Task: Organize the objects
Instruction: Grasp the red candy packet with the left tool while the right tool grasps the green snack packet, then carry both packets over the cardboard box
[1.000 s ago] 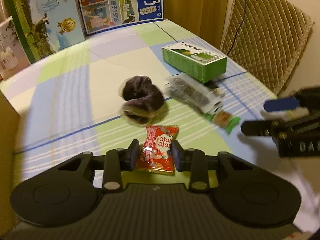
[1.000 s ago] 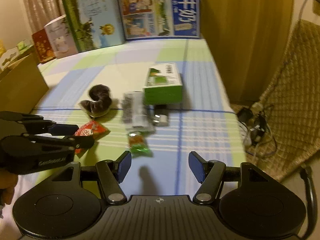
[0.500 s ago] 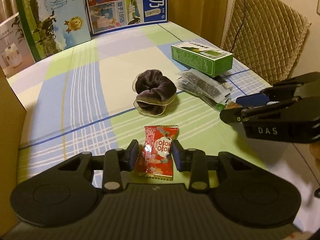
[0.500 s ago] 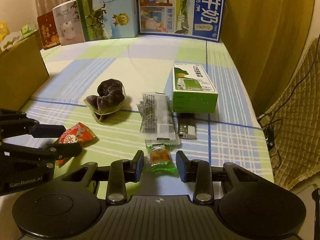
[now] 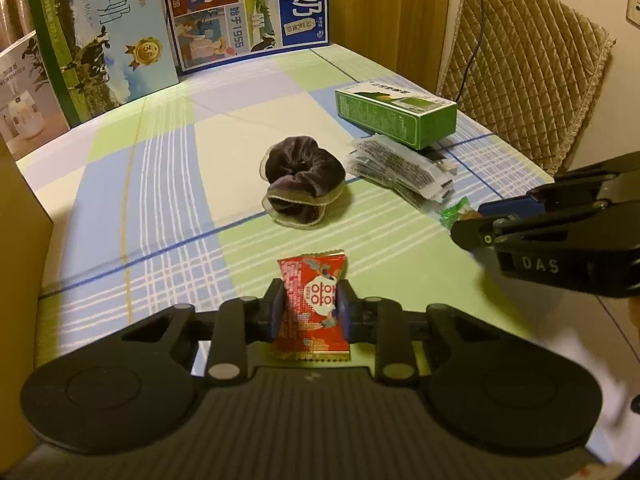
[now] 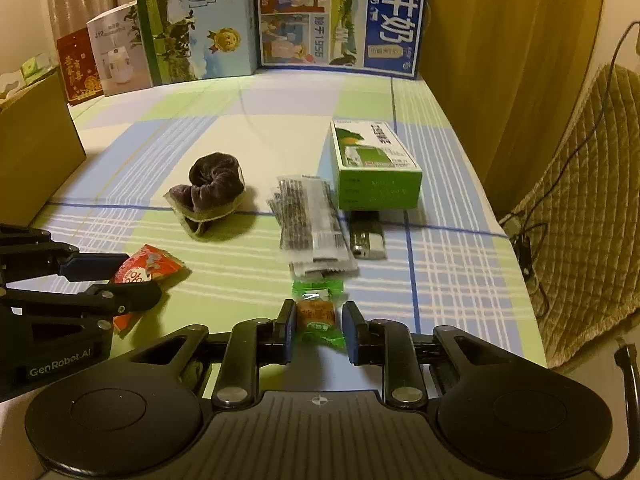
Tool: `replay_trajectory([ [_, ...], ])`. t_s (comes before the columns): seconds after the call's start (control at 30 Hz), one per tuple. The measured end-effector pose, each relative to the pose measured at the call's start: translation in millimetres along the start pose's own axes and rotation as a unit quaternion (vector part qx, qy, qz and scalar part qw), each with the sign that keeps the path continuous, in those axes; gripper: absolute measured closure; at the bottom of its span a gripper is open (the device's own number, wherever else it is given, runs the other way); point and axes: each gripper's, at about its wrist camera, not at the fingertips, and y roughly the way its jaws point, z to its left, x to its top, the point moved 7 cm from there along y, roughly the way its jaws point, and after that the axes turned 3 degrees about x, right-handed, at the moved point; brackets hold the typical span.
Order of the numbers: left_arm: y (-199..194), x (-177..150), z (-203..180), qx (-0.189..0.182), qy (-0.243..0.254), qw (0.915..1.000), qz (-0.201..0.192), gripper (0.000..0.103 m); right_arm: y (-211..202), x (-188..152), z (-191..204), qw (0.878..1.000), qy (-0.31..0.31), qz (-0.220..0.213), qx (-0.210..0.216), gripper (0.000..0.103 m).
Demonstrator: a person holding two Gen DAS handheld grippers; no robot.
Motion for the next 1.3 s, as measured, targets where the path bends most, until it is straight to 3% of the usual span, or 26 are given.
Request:
replay_trajectory([
  [0.37, -33, -1, -5, -0.006, -0.015, 0.9999, 0.006, 0.081, -38, 5, 8, 1.0, 0.019, -0.004, 0.007, 0.083],
  [0.77, -122, 5, -4, -0.002, -0.035, 0.9993, -0.01, 0.081, -128, 30, 28, 0.999, 0.037, -0.039, 0.011, 0.083],
  [1.3, -230, -17, 2, 0.01, -0.063, 0.9973, -0.036, 0.081, -215, -2, 87, 0.996, 0.05, -0.058, 0.036, 0.083],
])
